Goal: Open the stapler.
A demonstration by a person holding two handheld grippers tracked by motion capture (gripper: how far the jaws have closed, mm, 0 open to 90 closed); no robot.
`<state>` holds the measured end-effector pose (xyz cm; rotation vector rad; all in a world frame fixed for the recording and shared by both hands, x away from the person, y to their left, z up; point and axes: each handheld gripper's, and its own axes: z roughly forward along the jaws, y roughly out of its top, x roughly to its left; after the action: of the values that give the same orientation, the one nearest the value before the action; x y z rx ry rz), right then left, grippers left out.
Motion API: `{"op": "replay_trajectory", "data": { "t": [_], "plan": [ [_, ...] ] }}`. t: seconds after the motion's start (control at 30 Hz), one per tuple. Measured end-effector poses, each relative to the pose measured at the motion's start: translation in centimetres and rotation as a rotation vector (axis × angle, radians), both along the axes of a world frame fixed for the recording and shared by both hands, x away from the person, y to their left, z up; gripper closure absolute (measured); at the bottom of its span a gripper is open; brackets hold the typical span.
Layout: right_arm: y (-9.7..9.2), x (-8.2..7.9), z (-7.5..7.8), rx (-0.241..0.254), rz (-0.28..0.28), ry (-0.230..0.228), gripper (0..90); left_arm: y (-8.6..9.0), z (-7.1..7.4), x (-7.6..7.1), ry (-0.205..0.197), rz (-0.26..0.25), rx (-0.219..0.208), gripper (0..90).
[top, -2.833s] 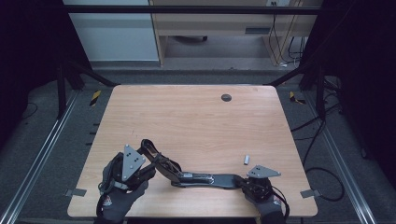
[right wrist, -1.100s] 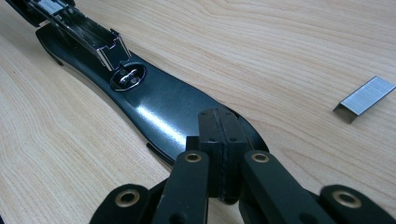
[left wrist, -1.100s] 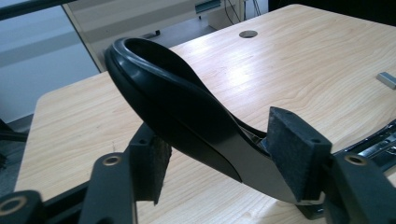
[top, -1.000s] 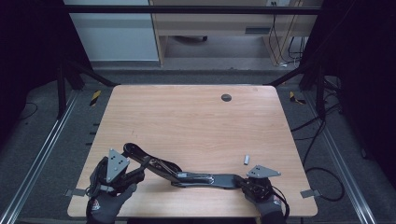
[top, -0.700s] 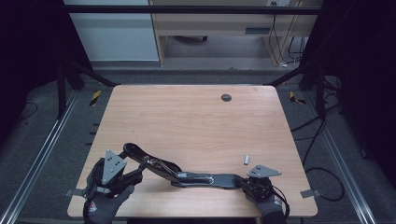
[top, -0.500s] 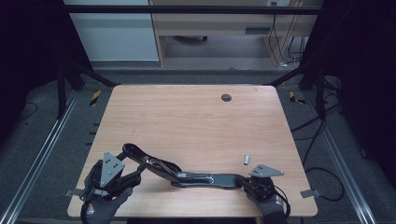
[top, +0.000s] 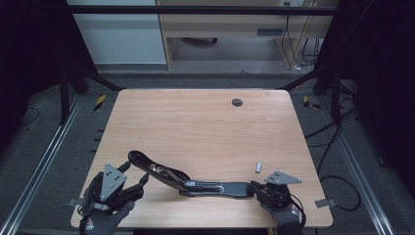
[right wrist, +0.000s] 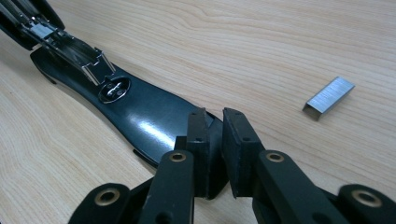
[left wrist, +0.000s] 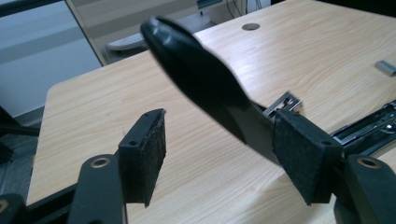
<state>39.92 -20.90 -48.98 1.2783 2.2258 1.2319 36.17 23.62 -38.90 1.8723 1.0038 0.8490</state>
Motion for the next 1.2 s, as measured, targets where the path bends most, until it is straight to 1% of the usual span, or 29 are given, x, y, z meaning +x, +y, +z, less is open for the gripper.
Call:
{"op": "replay_trajectory", "data": {
  "t": [0.03,0.07,0.1,0.17,0.23,0.27,0.33,0.37,0.43,0.47,0.53,0.6,0.63,0.77,0.9,1.03,1.1,1.13,1.2],
  "plan": [
    [-0.1,0.1,0.0,-0.003,-0.006,-0.001,80.3,0.1,-0.2,0.0,0.004,0.000,0.004,35.0],
    [-0.3,0.0,0.1,0.005,-0.016,0.004,80.1,0.3,-0.5,0.1,0.013,0.005,0.013,35.4],
    [-0.3,0.0,0.1,0.005,-0.016,0.004,80.1,0.3,-0.5,0.1,0.013,0.005,0.013,35.5],
    [-0.6,0.1,0.3,0.000,-0.040,0.001,79.2,0.4,-0.8,0.1,0.022,0.006,0.019,35.9],
    [-0.7,0.1,0.3,-0.007,-0.041,-0.008,78.5,0.5,-1.2,0.1,0.031,0.007,0.028,36.3],
    [-0.8,0.1,0.4,-0.010,-0.052,-0.006,78.2,0.6,-1.5,0.1,0.038,0.009,0.033,36.5],
    [-1.2,0.2,0.5,-0.018,-0.061,-0.025,77.6,0.6,-2.0,0.3,0.051,0.012,0.045,37.4],
    [-1.2,0.2,0.6,-0.021,-0.072,-0.022,77.4,0.6,-2.5,0.4,0.060,0.015,0.054,37.7],
    [-1.6,0.3,0.8,-0.023,-0.085,-0.033,77.1,0.7,-3.0,0.5,0.064,0.017,0.063,39.4],
    [-1.7,0.3,0.8,-0.025,-0.093,-0.032,76.8,0.7,-3.4,0.6,0.076,0.021,0.073,39.6],
    [-1.9,0.5,1.0,-0.033,-0.102,-0.037,76.3,0.8,-3.9,0.8,0.086,0.025,0.083,39.8],
    [-2.3,0.7,1.2,-0.032,-0.125,-0.032,74.5,1.0,-4.2,0.9,0.093,0.029,0.088,40.9],
    [-2.3,0.7,1.2,-0.032,-0.125,-0.032,74.5,1.1,-4.4,1.0,0.098,0.028,0.089,40.9],
    [-2.6,1.0,1.4,-0.042,-0.145,-0.038,73.4,1.4,-5.0,1.2,0.104,0.032,0.093,43.1],
    [-2.7,1.4,1.5,-0.045,-0.164,-0.027,71.8,1.7,-5.7,1.5,0.107,0.037,0.105,46.1],
    [-2.4,1.9,1.8,-0.059,-0.178,-0.028,70.6,2.0,-6.4,1.8,0.117,0.051,0.096,49.2],
    [-2.4,2.3,1.9,-0.067,-0.183,-0.038,69.6,2.1,-6.6,1.9,0.116,0.056,0.093,51.3],
    [-2.2,2.6,2.0,-0.075,-0.191,-0.039,68.8,2.2,-6.6,1.9,0.110,0.061,0.106,53.3],
    [-2.2,2.8,2.0,-0.077,-0.192,-0.037,68.5,2.2,-6.7,1.9,0.108,0.063,0.111,53.8]
  ]
}}
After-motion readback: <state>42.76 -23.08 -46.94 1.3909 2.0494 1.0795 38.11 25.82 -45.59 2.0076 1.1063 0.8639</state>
